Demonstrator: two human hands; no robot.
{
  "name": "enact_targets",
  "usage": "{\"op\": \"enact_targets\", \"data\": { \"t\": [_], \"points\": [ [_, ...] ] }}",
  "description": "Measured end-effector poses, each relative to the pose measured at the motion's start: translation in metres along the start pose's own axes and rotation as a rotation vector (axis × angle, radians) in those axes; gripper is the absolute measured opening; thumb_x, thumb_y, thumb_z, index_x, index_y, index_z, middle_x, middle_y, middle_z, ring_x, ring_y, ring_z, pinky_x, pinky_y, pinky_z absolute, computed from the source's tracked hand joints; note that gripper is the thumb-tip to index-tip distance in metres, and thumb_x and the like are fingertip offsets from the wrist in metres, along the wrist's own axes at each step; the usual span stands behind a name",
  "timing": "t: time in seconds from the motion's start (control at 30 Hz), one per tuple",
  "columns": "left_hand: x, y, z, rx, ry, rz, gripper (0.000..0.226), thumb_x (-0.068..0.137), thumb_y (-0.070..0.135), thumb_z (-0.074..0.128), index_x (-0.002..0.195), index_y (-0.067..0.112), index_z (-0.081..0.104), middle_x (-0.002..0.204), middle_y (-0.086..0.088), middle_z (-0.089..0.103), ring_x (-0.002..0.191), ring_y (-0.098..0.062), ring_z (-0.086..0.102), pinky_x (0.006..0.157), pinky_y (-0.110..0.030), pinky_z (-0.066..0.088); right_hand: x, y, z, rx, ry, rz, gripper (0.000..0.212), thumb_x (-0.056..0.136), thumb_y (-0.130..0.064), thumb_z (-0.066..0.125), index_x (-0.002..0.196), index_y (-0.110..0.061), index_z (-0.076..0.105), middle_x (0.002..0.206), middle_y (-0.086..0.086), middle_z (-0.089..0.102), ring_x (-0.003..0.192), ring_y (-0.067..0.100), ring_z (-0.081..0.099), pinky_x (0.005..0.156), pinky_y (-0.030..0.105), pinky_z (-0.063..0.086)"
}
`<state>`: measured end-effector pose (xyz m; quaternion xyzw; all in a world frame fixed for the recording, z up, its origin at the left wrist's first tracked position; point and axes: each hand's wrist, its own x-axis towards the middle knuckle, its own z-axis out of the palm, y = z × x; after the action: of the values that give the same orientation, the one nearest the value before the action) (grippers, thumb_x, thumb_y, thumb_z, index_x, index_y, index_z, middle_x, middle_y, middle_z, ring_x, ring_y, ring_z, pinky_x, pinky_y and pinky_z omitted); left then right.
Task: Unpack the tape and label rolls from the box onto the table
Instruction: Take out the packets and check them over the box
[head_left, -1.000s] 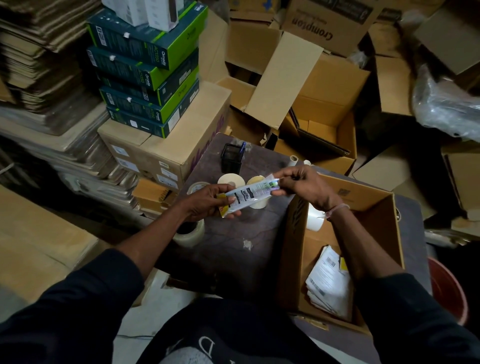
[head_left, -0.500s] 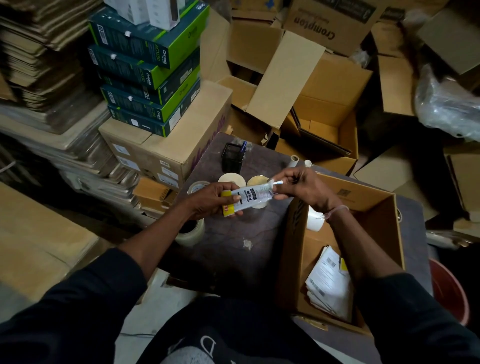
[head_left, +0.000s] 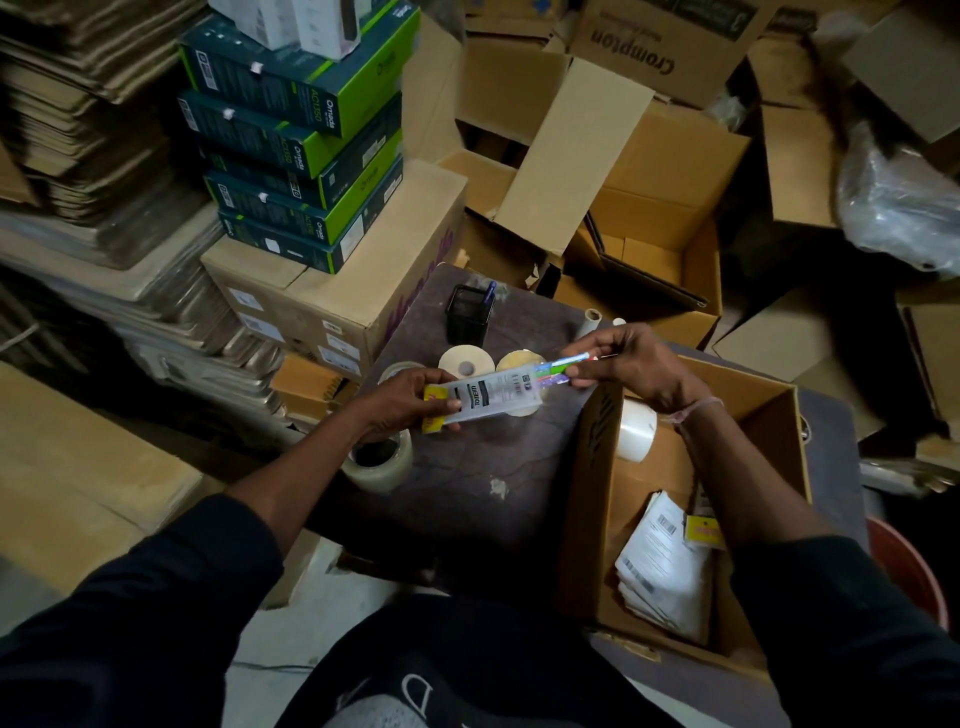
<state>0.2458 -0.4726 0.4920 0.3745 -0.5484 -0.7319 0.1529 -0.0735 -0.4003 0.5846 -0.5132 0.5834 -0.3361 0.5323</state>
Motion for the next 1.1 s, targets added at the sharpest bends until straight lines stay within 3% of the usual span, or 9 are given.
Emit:
{"op": "enact_targets", "data": {
  "t": [0.2, 0.3, 0.47, 0.57, 0.63, 0.73, 0.83, 1.03, 1.1],
  "points": [
    [0.0, -0.003, -0.009, 0.014, 0.04, -0.023, 0.025, 0.092, 0.008, 0.07, 0.116, 0.003, 0.065, 0.106, -0.017, 0.076, 0.086, -0.03, 0.076, 0.069, -0.032, 0.063, 0.005, -0.008, -0.002, -0.098, 0.085, -0.026, 0.029, 0.08, 0.001, 0.074, 0.107, 0.009, 0.069, 0.105, 0.02, 0.074, 0.1, 0.032, 0.072, 0.08, 0.032, 0.062],
    [0.001, -0.008, -0.017, 0.044, 0.111, -0.031, 0.019, 0.092, 0.007, 0.071, 0.109, 0.001, 0.065, 0.101, -0.018, 0.076, 0.082, -0.031, 0.076, 0.063, -0.03, 0.061, 0.012, -0.025, -0.011, -0.391, 0.225, -0.054, 0.023, 0.078, 0.001, 0.078, 0.101, 0.001, 0.075, 0.098, 0.014, 0.075, 0.093, 0.026, 0.073, 0.069, 0.016, 0.058],
    [0.003, -0.009, -0.024, 0.074, 0.221, -0.042, 0.032, 0.092, 0.003, 0.07, 0.12, -0.008, 0.06, 0.095, -0.018, 0.076, 0.075, -0.025, 0.077, 0.056, -0.027, 0.059, 0.046, -0.041, -0.014, -0.648, 0.446, -0.106, 0.02, 0.079, -0.006, 0.079, 0.099, -0.008, 0.076, 0.096, 0.007, 0.075, 0.084, 0.017, 0.071, 0.076, 0.026, 0.06],
    [0.003, -0.007, -0.023, 0.082, 0.248, -0.043, 0.027, 0.089, -0.004, 0.07, 0.114, -0.009, 0.06, 0.097, -0.026, 0.072, 0.068, -0.025, 0.076, 0.053, -0.029, 0.06, 0.082, -0.042, 0.005, -0.667, 0.533, -0.151, 0.021, 0.08, -0.003, 0.077, 0.101, -0.005, 0.077, 0.087, 0.006, 0.072, 0.069, 0.01, 0.063, 0.063, 0.011, 0.053],
    [0.003, -0.008, -0.024, 0.132, 0.267, -0.049, 0.019, 0.088, -0.005, 0.07, 0.105, -0.006, 0.063, 0.092, -0.023, 0.072, 0.062, -0.019, 0.075, 0.051, -0.026, 0.058, 0.111, -0.04, 0.019, -0.667, 0.579, -0.152, 0.02, 0.078, -0.003, 0.076, 0.098, -0.007, 0.077, 0.088, 0.007, 0.073, 0.075, 0.014, 0.066, 0.066, 0.016, 0.053],
    [0.0, -0.012, -0.029, 0.086, 0.23, -0.07, 0.021, 0.087, -0.006, 0.07, 0.106, -0.009, 0.061, 0.096, -0.026, 0.073, 0.069, -0.031, 0.075, 0.053, -0.031, 0.059, 0.158, -0.033, 0.035, -0.689, 0.581, -0.114, 0.022, 0.073, -0.008, 0.076, 0.095, -0.014, 0.079, 0.093, 0.009, 0.076, 0.087, 0.024, 0.072, 0.082, 0.037, 0.059],
    [-0.006, -0.016, -0.035, 0.066, 0.212, -0.099, 0.021, 0.088, -0.004, 0.069, 0.107, -0.005, 0.06, 0.095, -0.024, 0.073, 0.068, -0.03, 0.075, 0.052, -0.03, 0.058, 0.193, -0.031, 0.058, -0.788, 0.52, -0.028, 0.02, 0.076, -0.004, 0.07, 0.095, -0.006, 0.077, 0.094, 0.016, 0.074, 0.089, 0.031, 0.07, 0.081, 0.039, 0.059],
    [-0.017, -0.017, -0.05, 0.056, 0.159, -0.108, 0.019, 0.091, -0.002, 0.067, 0.107, -0.004, 0.058, 0.091, -0.02, 0.076, 0.072, -0.032, 0.077, 0.06, -0.032, 0.061, 0.231, 0.0, 0.086, -0.825, 0.446, 0.168, 0.028, 0.097, -0.009, 0.049, 0.117, 0.001, 0.066, 0.119, 0.02, 0.065, 0.112, 0.034, 0.06, 0.074, 0.02, 0.04],
    [-0.018, -0.018, -0.053, 0.059, 0.166, -0.116, 0.022, 0.091, 0.0, 0.067, 0.11, -0.006, 0.058, 0.093, -0.019, 0.077, 0.075, -0.035, 0.077, 0.064, -0.035, 0.061, 0.238, 0.008, 0.09, -0.772, 0.426, 0.211, 0.03, 0.098, -0.009, 0.048, 0.12, 0.002, 0.065, 0.122, 0.02, 0.063, 0.115, 0.033, 0.059, 0.058, 0.003, 0.034]
  ]
}}
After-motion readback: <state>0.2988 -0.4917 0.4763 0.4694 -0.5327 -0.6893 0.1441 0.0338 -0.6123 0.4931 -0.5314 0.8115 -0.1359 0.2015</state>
